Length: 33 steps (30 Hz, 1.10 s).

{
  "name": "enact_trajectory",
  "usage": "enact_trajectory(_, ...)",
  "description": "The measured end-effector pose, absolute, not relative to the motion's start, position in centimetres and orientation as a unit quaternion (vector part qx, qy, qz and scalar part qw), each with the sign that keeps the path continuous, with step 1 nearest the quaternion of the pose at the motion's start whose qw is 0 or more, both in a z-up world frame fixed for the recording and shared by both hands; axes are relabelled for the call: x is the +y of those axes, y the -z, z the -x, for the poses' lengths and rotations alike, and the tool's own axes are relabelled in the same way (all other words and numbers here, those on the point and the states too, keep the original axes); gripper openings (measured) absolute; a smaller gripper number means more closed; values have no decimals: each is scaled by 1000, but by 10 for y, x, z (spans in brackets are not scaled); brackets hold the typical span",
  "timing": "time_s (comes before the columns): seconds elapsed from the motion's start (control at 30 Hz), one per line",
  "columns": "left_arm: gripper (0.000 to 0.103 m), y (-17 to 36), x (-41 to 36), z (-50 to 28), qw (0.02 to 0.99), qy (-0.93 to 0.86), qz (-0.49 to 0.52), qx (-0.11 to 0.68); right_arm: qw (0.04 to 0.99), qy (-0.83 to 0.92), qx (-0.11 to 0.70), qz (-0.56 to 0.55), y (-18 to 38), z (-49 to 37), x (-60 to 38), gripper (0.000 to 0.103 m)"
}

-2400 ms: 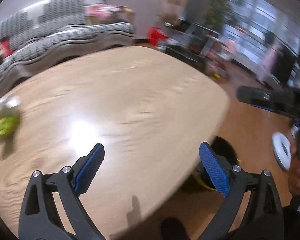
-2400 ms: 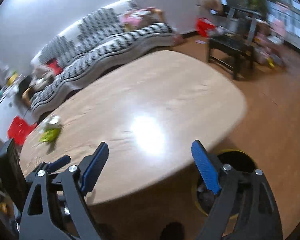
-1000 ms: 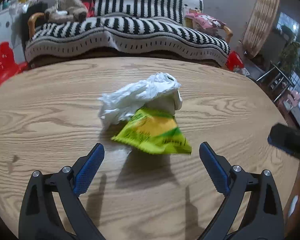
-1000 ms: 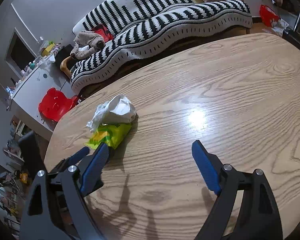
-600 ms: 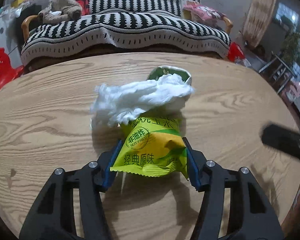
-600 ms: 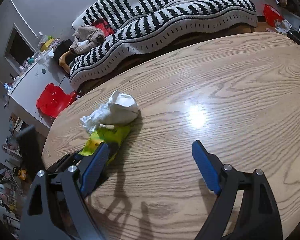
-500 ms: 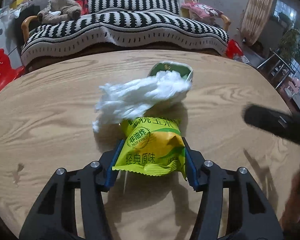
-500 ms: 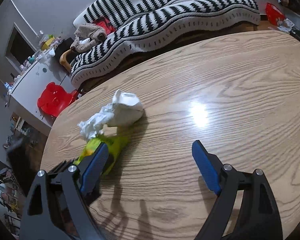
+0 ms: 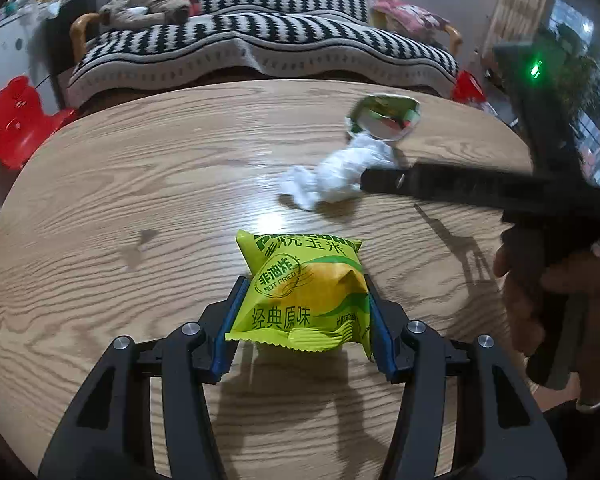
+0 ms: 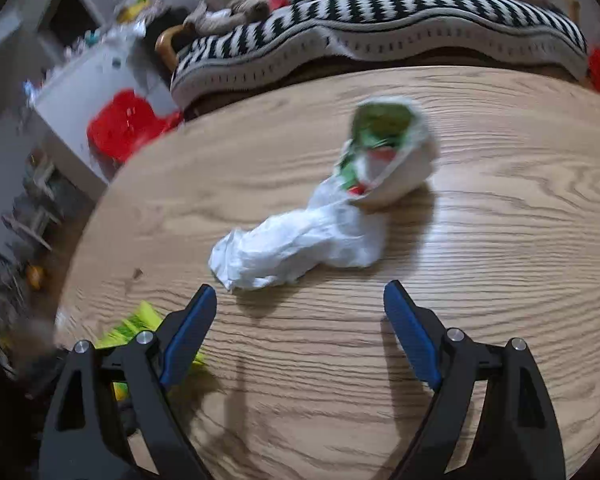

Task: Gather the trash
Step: 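Grasp the yellow snack bag with the left gripper while the right grasps the white tissue, then carry the snack bag and tissue over the black bin with both grippers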

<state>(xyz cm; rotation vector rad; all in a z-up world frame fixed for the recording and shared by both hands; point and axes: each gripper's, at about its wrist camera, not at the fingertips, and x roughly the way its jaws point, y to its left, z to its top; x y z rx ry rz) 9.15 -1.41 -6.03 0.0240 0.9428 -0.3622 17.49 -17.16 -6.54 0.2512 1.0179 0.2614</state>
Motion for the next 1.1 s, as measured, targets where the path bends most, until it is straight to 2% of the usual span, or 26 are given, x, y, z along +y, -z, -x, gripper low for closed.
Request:
enact_trajectory(0.23, 54, 60, 6, -95, 877, 161, 0, 453, 873, -81, 473, -85, 79, -190, -138, 82)
enact_trajectory(0.3, 54, 60, 11, -97, 878, 158, 0, 452, 880, -65, 466, -57, 80, -191, -130, 66)
enact_trajectory(0.33, 54, 59, 13, -97, 879, 156, 2, 451, 883, -63, 462, -46, 81, -190, -126, 52)
enact_trajectory(0.37, 54, 59, 16, -98, 879, 155, 5, 451, 884, -66, 461, -39, 80, -189, -124, 28)
enact_trajectory(0.4, 54, 58, 18, -98, 879, 154, 6, 450, 882, -69, 464, -39, 81, -191, -123, 21)
enact_trajectory(0.43, 54, 58, 19, -98, 880, 153, 7, 449, 880, -74, 467, -45, 81, -191, -124, 18)
enact_trajectory(1.1, 54, 37, 1, -86, 899, 112, -12, 423, 891, -122, 437, -16, 12, -72, -164, 15)
